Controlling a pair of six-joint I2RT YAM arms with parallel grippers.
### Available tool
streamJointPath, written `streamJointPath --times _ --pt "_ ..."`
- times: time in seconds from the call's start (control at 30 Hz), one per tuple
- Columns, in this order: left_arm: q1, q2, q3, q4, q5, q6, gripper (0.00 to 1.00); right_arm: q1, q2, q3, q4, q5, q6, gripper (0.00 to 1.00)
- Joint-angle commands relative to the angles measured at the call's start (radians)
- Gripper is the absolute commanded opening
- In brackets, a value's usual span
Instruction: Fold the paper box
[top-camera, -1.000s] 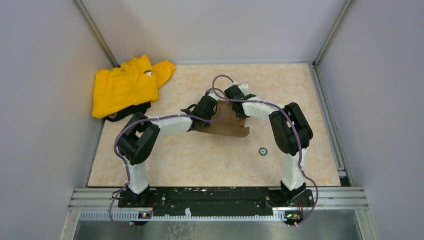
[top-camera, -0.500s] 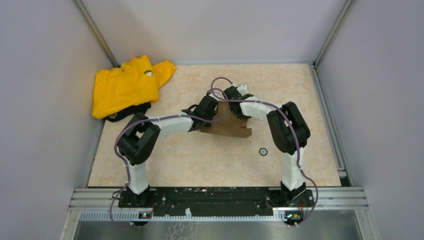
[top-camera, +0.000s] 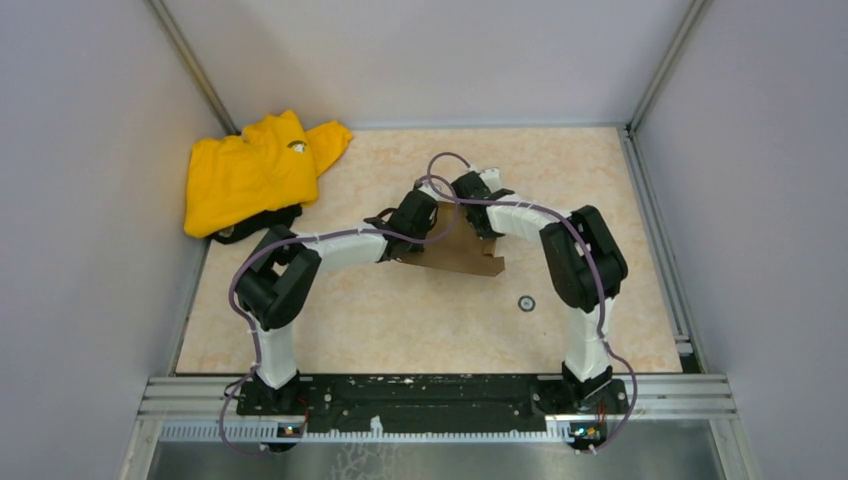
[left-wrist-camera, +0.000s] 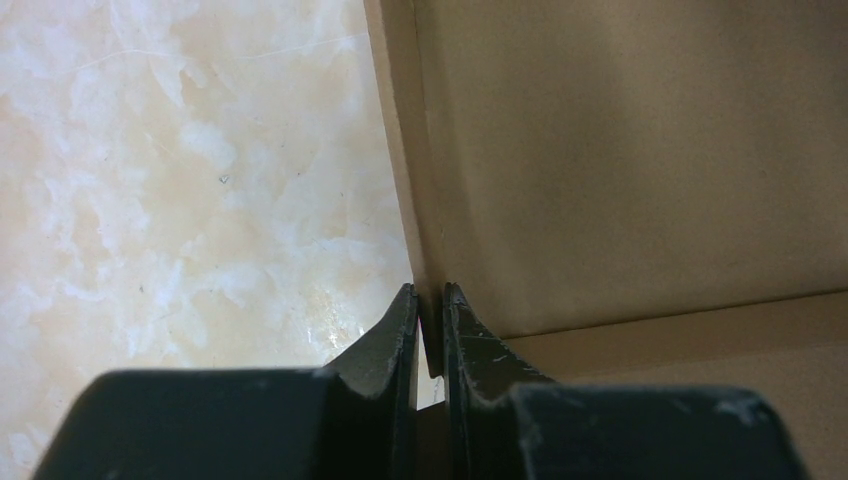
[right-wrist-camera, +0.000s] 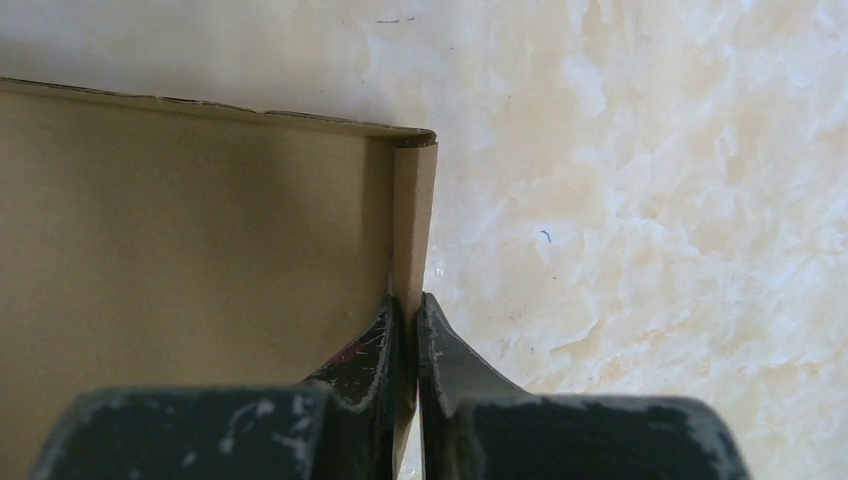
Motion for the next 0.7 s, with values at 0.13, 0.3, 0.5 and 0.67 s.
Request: streamJointPath --times 0.13,0.3,0.5,0.67 --pt "0.018 -0.016 -0.045 -0.039 -0.069 0.023 0.16 -0.065 -0.070 -0.123 0.000 -0.100 -0.044 0.24" --pt "0.017 -0.030 -0.059 -0.031 -0.074 0.025 0.17 -0.084 -0.085 -0.156 0.022 -0.133 -0.045 0.18" --pt "0.018 -0.021 -0.031 -0.038 -0.062 0.043 0.18 -0.092 -0.088 -0.155 0.021 -0.145 -0.044 0.00" --pt "0.019 0.012 0.043 -0.074 -0.054 0.062 0.19 -0.091 -0.083 -0.128 -0.019 -0.104 -0.050 0.00"
